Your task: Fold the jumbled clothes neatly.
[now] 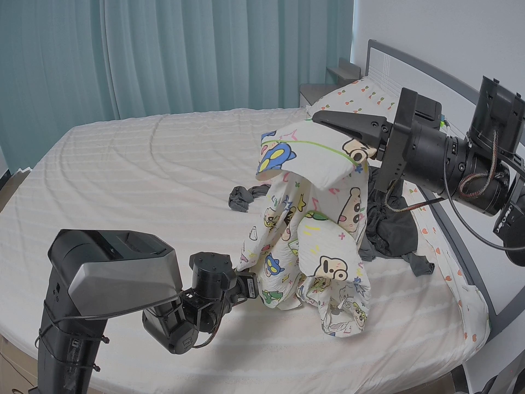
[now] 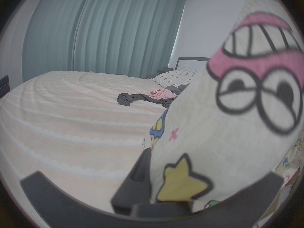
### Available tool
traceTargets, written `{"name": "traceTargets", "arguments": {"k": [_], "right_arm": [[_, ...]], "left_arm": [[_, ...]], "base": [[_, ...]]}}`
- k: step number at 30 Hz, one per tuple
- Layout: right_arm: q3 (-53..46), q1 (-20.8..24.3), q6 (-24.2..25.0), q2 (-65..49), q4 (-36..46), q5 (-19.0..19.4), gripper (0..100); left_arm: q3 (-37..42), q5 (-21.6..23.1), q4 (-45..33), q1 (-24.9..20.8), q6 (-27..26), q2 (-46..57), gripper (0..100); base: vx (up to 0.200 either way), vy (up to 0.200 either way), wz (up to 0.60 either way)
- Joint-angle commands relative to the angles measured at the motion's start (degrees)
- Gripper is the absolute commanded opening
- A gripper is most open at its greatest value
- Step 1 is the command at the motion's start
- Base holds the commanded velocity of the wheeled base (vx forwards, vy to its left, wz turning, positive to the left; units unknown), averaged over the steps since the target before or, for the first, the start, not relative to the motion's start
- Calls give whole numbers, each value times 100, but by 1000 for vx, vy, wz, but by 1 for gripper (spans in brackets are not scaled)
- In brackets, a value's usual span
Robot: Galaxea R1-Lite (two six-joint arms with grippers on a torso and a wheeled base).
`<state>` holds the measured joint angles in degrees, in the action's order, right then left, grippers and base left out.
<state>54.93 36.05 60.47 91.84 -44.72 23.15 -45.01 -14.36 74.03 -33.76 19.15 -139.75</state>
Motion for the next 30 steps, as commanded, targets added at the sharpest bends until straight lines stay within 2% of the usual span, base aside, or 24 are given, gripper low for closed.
{"name": "traceTargets", "arguments": {"k": [1, 3, 6, 10, 12, 15, 18, 21, 24, 30], "right_arm": [[-9, -19, 0, -9, -2, 5, 0], [-61, -124, -8, -35, -2, -3, 0], [-88, -221, -8, -61, 7, -3, 0], [-316, -590, -17, -132, 15, -3, 0], [-378, -669, -26, -123, 15, -3, 0], [-633, -1030, -35, -17, 7, -3, 0], [-721, -1346, -35, 79, -2, -12, 0], [-721, -1574, -35, 167, 7, -3, 0], [-527, -1847, -52, 457, -2, -12, 0], [-141, -2102, -79, 677, 15, -21, 0]], "left_arm": [[-8, -5, 6, 27, 10, -8, 0], [71, -14, 278, 71, 247, 18, 0], [203, -23, 436, 97, 238, 53, 0], [994, -23, 1131, 150, 150, 475, 0], [1126, -23, 1254, 150, 150, 581, 0], [1855, -67, 1597, 422, 133, 1082, 0], [2084, -190, 1597, 633, 177, 1600, 0], [2145, -251, 1597, 730, 300, 2110, 0], [2031, -506, 1597, 792, 300, 2743, 0], [1653, -919, 1597, 792, 229, 3130, 0]], "base": [[0, 0, 0], [0, 0, 0], [0, 0, 0], [0, 0, 0], [0, 0, 0], [0, 0, 0], [0, 0, 0], [0, 0, 0], [0, 0, 0], [0, 0, 0]]}}
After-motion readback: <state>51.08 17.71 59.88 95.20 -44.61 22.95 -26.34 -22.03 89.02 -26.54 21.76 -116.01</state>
